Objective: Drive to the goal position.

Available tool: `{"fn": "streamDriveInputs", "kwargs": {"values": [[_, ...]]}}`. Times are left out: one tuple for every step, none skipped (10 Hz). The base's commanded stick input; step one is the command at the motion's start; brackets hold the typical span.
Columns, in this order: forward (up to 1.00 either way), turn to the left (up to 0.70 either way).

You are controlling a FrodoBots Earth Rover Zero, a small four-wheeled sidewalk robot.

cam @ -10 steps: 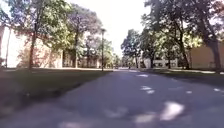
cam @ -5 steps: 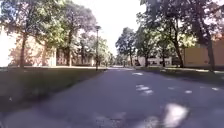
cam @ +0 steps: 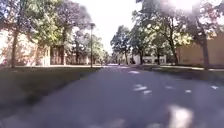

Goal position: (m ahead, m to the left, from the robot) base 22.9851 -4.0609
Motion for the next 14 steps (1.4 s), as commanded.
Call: {"fn": "streamDriveInputs", "kwargs": {"values": [[0.45, 0.0], [0.45, 0.0], [0.45, 0.0], [0.45, 0.0], [0.45, 0.0], [0.45, 0.0], [0.45, 0.0], [0.45, 0.0], [0.45, 0.0], [0.45, 0.0], [0.45, 0.0], [0.45, 0.0], [0.45, 0.0], [0.45, 0.0]]}}
